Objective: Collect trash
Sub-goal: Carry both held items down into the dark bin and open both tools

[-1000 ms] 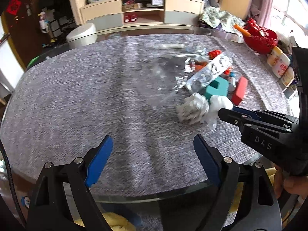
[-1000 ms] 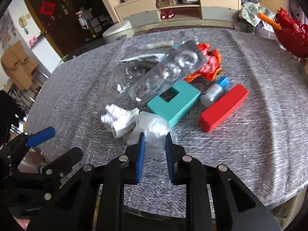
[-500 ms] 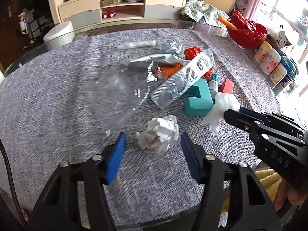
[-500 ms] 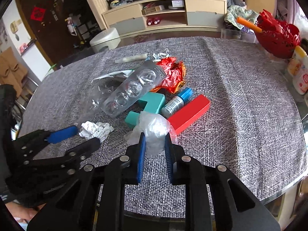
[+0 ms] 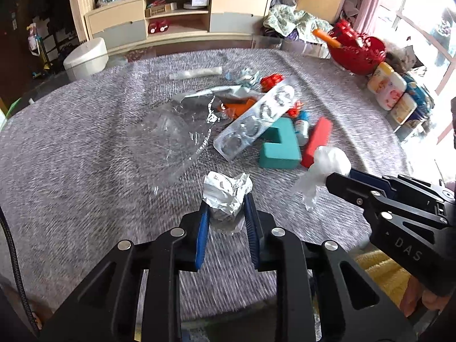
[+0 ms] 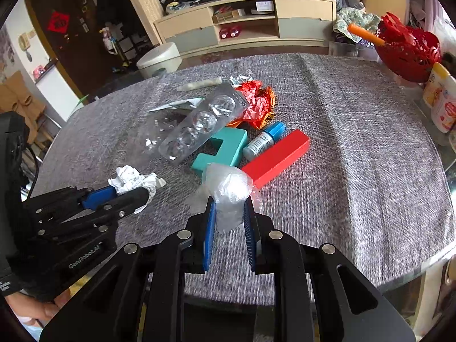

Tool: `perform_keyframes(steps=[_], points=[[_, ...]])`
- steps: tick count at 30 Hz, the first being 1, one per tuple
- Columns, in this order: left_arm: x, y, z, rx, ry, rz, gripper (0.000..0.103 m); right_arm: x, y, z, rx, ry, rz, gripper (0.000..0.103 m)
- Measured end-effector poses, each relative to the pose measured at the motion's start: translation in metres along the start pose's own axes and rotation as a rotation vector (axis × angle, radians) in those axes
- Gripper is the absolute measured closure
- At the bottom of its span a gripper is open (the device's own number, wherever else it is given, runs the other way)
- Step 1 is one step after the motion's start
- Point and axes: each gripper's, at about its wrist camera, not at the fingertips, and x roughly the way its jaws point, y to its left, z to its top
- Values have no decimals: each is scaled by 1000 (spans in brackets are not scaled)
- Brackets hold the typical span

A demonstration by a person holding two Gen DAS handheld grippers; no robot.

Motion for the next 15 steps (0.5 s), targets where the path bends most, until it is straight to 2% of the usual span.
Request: perform_keyframes(steps=[7, 15], points=[[-53, -9, -28, 0, -43, 15, 81, -41, 11, -21, -20, -37, -9, 83], [-86, -17, -80, -18, -28, 2, 81, -62, 20, -65, -45, -7, -1, 83]])
